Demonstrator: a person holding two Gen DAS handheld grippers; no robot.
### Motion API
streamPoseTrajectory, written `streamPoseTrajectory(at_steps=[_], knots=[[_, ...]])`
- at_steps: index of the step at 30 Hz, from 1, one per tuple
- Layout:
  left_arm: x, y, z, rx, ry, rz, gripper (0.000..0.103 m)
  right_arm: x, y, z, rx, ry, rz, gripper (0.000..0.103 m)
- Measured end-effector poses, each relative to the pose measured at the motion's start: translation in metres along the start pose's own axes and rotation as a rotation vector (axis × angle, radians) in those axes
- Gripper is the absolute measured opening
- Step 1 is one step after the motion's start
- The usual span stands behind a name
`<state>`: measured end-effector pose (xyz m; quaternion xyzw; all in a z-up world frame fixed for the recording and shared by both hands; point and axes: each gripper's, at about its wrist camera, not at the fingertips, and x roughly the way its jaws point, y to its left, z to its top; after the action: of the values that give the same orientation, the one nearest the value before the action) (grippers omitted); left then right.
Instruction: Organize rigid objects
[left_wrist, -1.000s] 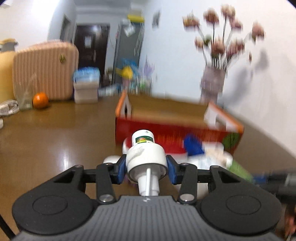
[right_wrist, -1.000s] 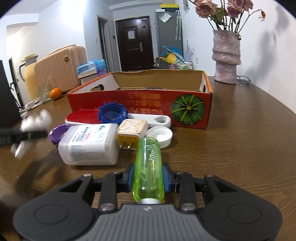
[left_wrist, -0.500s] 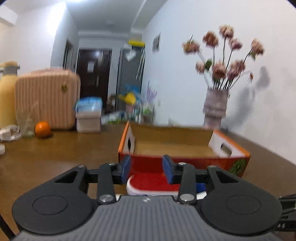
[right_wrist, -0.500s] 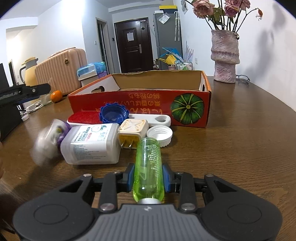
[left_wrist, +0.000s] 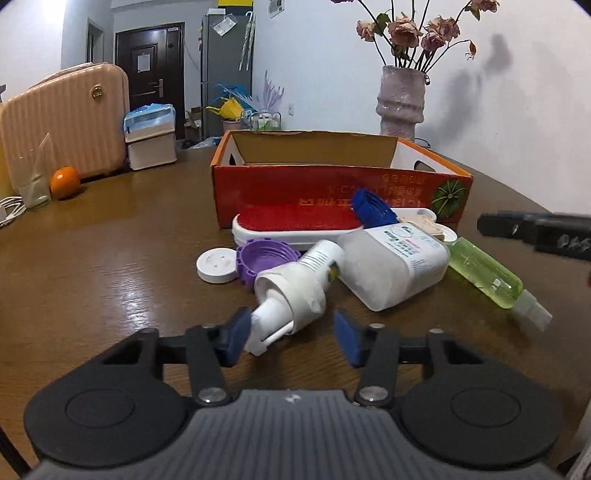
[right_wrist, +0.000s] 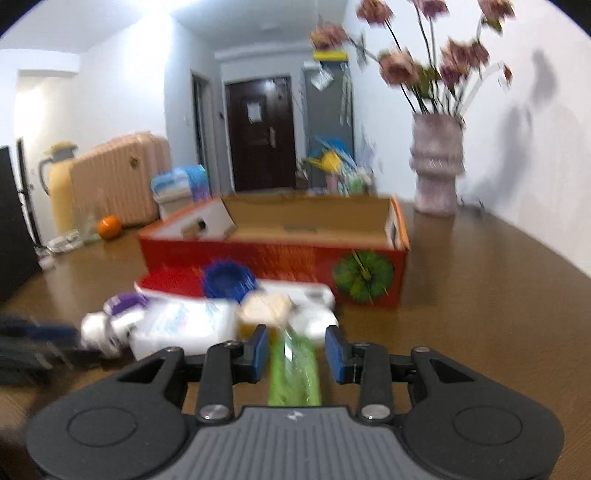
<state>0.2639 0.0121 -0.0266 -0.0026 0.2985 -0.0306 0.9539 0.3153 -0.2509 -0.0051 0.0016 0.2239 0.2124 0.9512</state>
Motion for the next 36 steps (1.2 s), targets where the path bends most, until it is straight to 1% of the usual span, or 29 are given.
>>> streamPoseTrajectory(at_steps=[2,3,5,7,9,11,14,16,17,20,23,27,31,34,36], knots=[[0.001,0.005,0.001,-0.009,-0.007,-0.021,0.048,-0.004,0.011,0.004,-0.008,-0.010,0.069,0.034],[0.001,0.008,0.002,-0.011,-0.010,-0.044,0.048,-0.004,0.017,0.005,-0.011,-0.006,0.105,0.034],[0.002,0.010,0.002,0.012,-0.002,-0.076,0.047,-0.002,0.030,0.004,-0.013,0.010,0.175,0.034],[0.002,0.007,-0.002,0.041,0.013,-0.085,0.046,0.003,0.047,0.003,-0.013,0.032,0.239,0.033],[-0.001,0.001,-0.006,0.079,0.011,-0.101,0.046,0.011,0.070,0.003,-0.049,0.045,0.298,0.033],[-0.003,-0.001,-0.009,0.094,0.013,-0.112,0.046,0.022,0.092,0.004,-0.099,0.061,0.327,0.030],[-0.005,0.004,-0.010,0.101,0.003,-0.104,0.046,0.039,0.121,0.003,-0.173,0.086,0.314,0.029],[-0.005,0.010,-0.007,0.093,-0.008,-0.103,0.046,0.048,0.131,0.002,-0.200,0.109,0.298,0.029],[-0.004,0.012,-0.006,0.095,-0.010,-0.107,0.046,0.049,0.132,0.002,-0.201,0.102,0.285,0.029],[-0.001,0.016,-0.004,0.105,-0.023,-0.136,0.037,0.052,0.128,0.002,-0.160,0.109,0.280,0.030],[0.004,0.018,-0.002,0.096,-0.011,-0.181,0.024,0.061,0.118,0.001,-0.128,0.134,0.287,0.030],[0.001,0.021,-0.003,0.089,-0.021,-0.190,0.024,0.065,0.115,-0.001,-0.124,0.138,0.280,0.027],[-0.012,0.025,-0.008,0.119,-0.054,-0.211,0.023,0.060,0.113,-0.001,-0.106,0.122,0.278,0.025],[-0.024,0.027,-0.011,0.113,-0.056,-0.210,0.022,0.053,0.110,-0.003,-0.082,0.121,0.314,0.025],[-0.033,0.028,-0.015,0.093,-0.055,-0.199,0.022,0.047,0.116,-0.006,-0.097,0.110,0.321,0.024]])
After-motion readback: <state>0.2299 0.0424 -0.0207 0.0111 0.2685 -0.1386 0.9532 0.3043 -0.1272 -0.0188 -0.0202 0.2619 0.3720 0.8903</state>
